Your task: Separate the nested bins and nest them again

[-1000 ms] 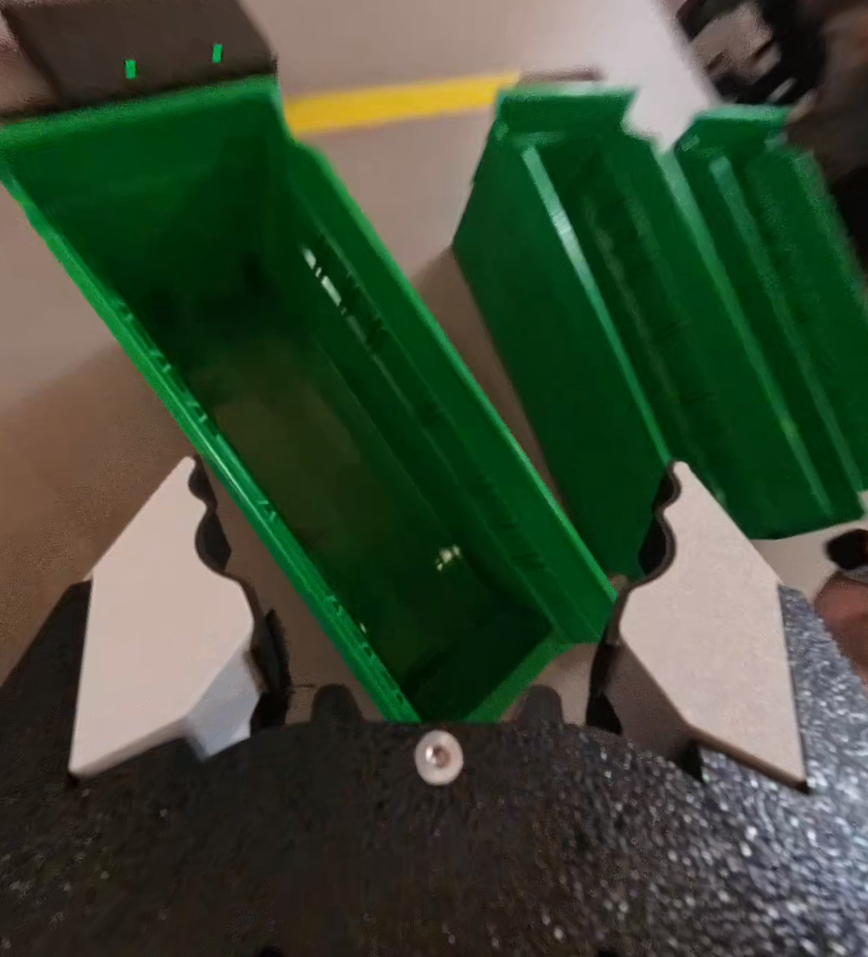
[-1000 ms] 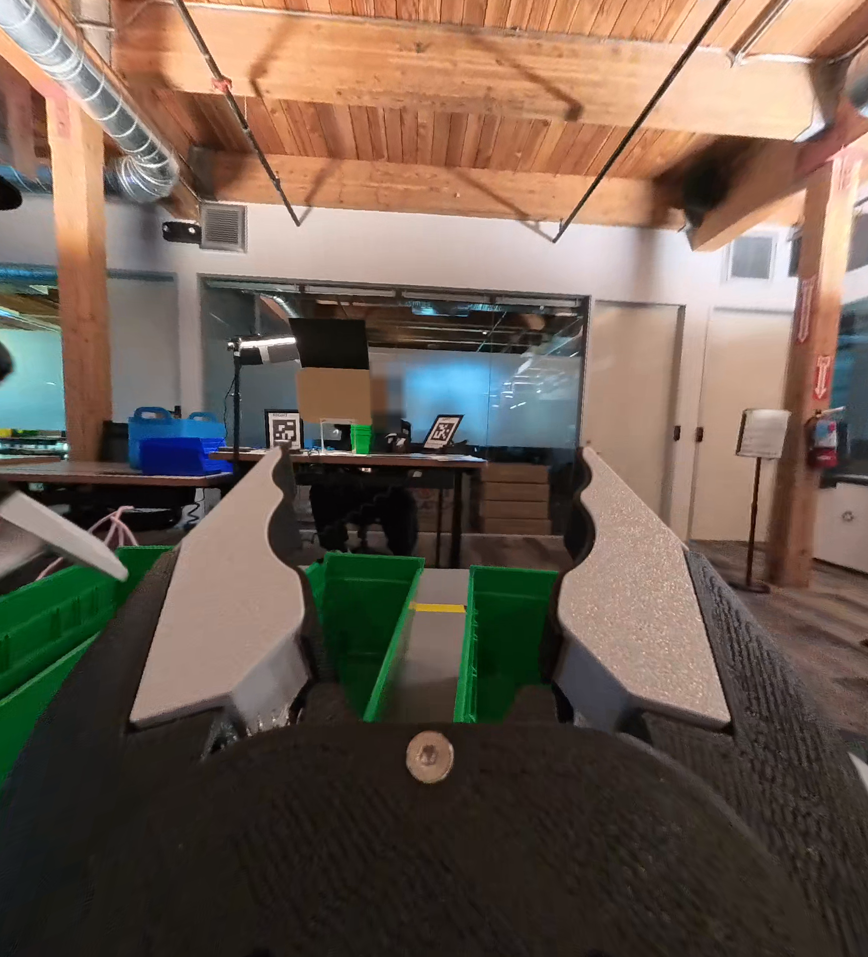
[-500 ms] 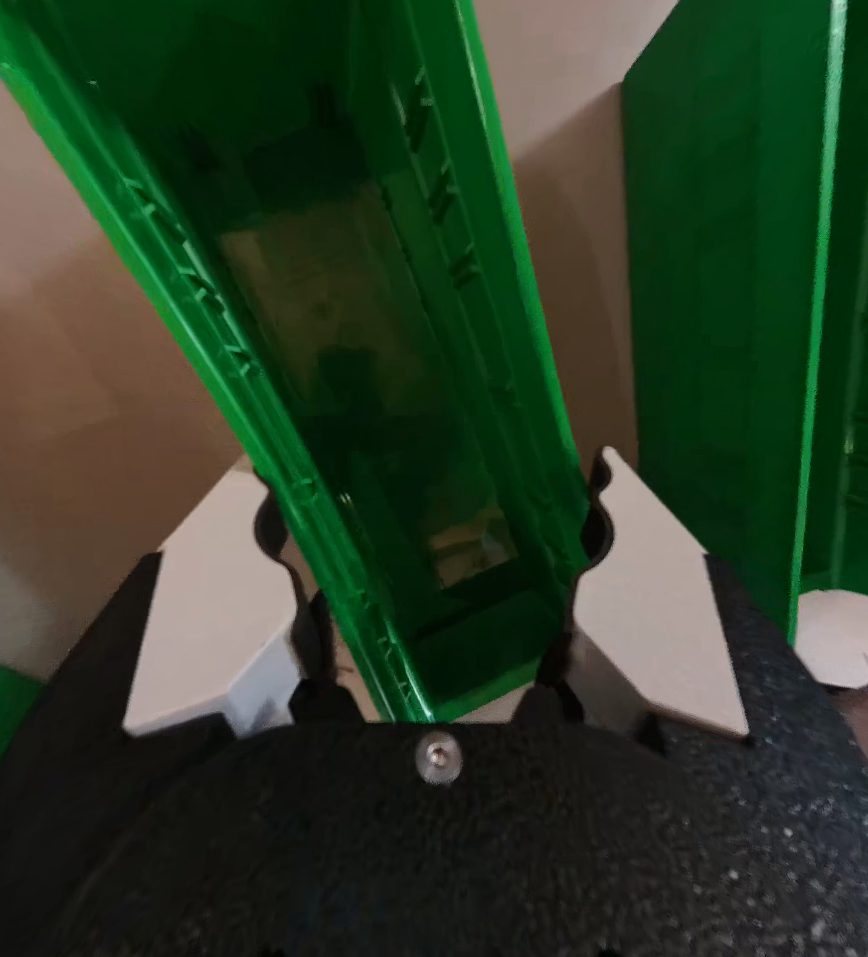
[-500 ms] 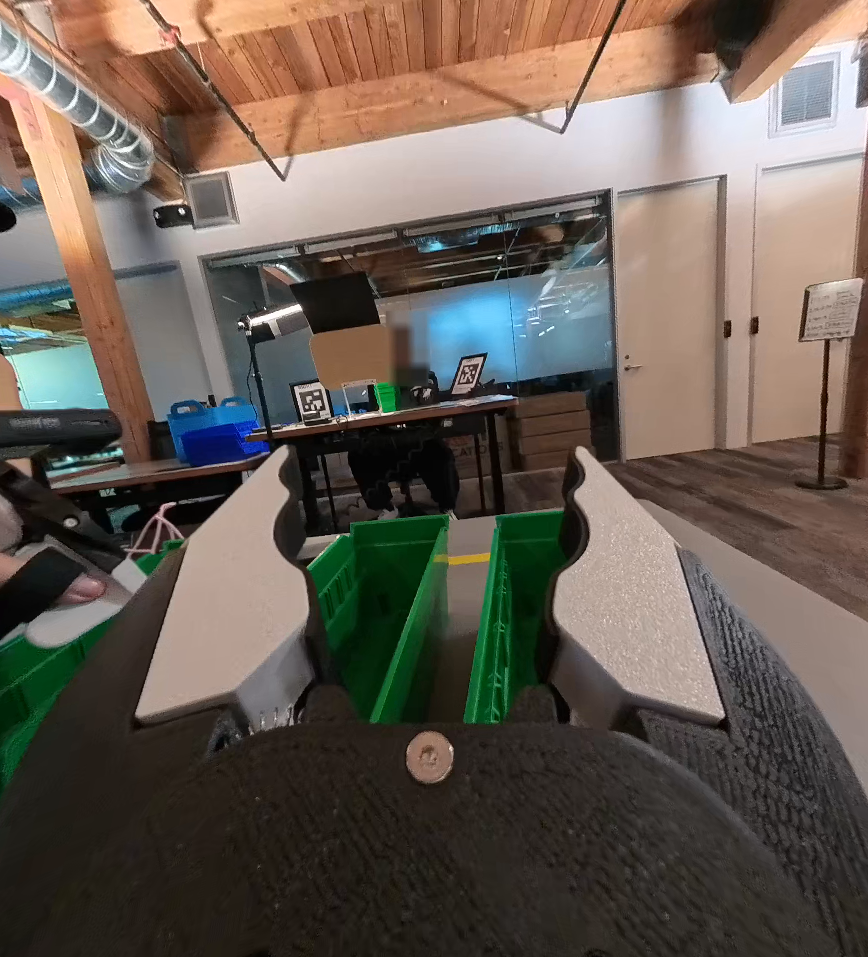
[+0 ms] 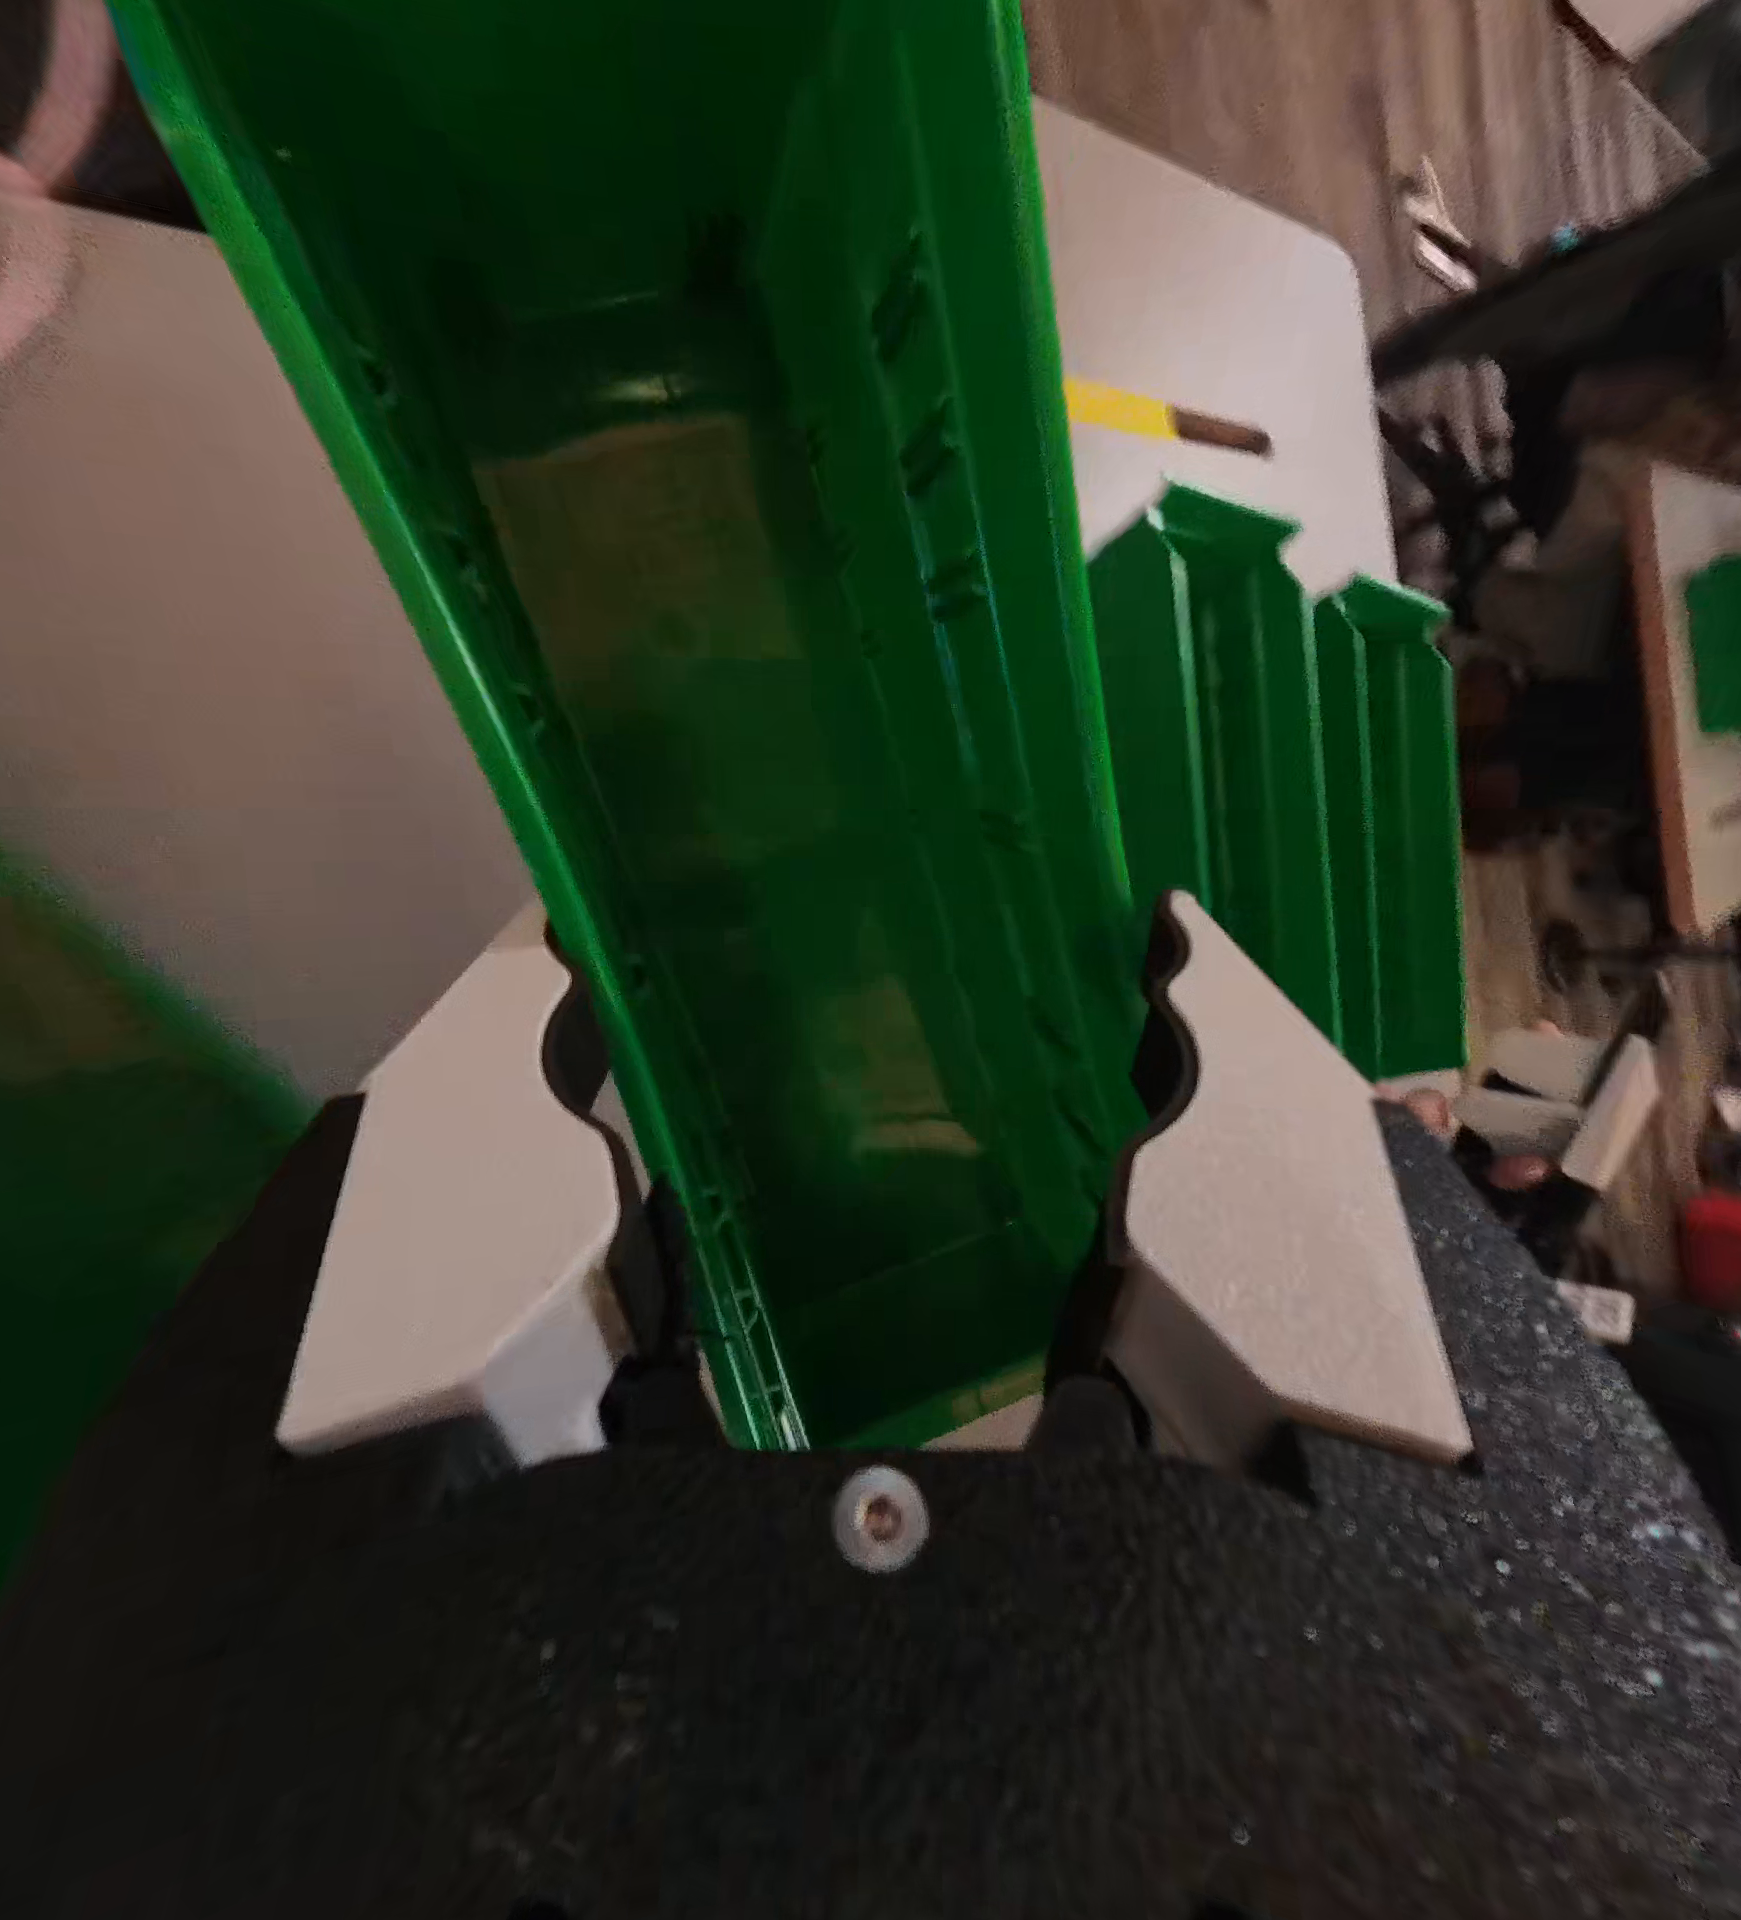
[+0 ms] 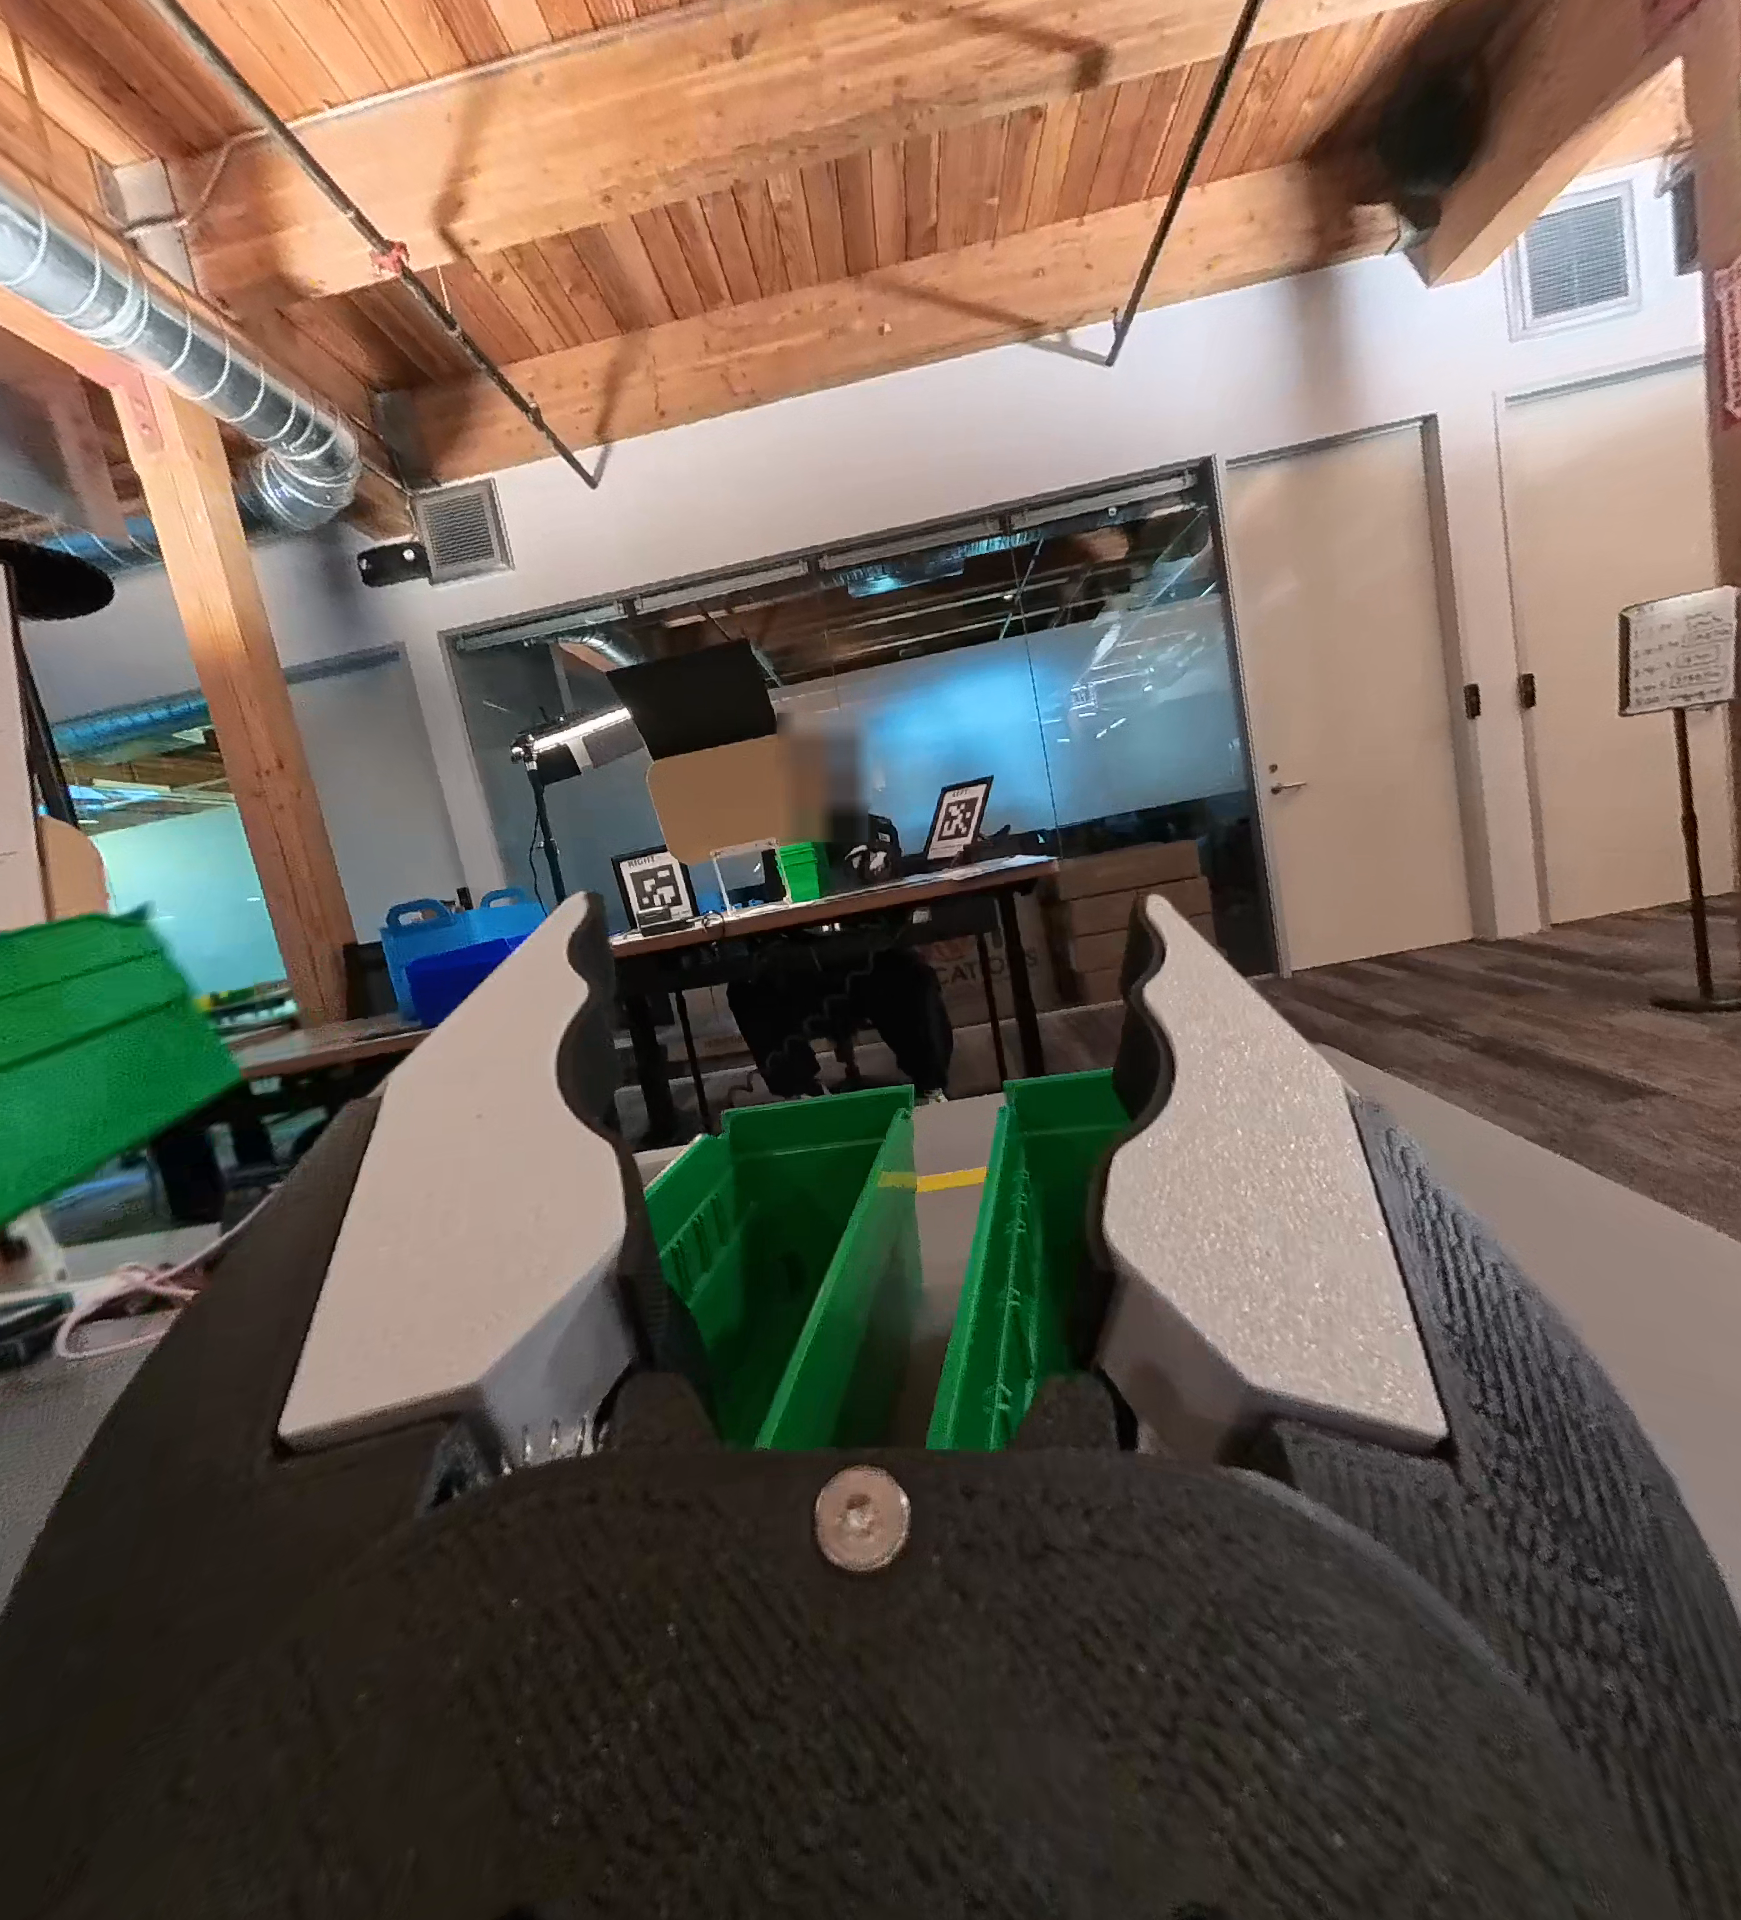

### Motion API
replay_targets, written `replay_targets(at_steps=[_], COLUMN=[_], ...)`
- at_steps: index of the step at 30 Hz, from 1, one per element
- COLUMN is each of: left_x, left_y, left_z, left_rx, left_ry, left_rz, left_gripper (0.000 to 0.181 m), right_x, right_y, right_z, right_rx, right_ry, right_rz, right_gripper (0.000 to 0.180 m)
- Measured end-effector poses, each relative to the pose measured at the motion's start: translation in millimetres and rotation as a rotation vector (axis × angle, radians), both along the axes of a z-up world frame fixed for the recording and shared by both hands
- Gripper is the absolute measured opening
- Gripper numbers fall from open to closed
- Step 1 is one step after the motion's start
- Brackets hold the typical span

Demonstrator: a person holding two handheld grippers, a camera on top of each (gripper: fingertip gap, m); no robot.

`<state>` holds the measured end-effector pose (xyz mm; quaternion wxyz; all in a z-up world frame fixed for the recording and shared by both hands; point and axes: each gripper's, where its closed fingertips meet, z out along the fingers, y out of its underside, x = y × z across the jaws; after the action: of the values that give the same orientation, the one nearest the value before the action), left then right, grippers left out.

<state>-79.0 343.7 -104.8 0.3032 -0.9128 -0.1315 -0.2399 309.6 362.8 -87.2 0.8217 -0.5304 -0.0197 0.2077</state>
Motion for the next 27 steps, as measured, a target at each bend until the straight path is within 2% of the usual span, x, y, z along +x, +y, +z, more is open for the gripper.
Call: replay_targets(at_steps=[4,8,11,18,27], left_x=[-74.3,-113.8,-119.1,-133.2,-139.8], left_y=[-46.9,-77.8,-79.9,-80.9,-67.6], left_z=[10.4,7.4,0.6,-36.8,-56.5], left_rx=[-0.118,-0.189,-0.189,-0.272,-0.269], left_ry=[0.149,0.203,0.163,0.205,0.195], left_rz=[0.218,0.330,0.319,0.319,0.343], left_gripper=[0.104,0.105,0.105,0.105,0.107], right_x=[0.5,-3.4,-5.5,-8.0,-14.5], right_y=[1.2,1.2,1.8,5.9,10.0], right_z=[0.9,0.3,-1.2,-5.2,-10.7], right_rx=[-0.007,-0.011,-0.019,-0.053,-0.094], right_ry=[0.030,0.009,0.002,0.008,-0.007], right_rz=[0.024,0.025,0.032,0.060,0.090], right_gripper=[0.097,0.096,0.095,0.094,0.093])
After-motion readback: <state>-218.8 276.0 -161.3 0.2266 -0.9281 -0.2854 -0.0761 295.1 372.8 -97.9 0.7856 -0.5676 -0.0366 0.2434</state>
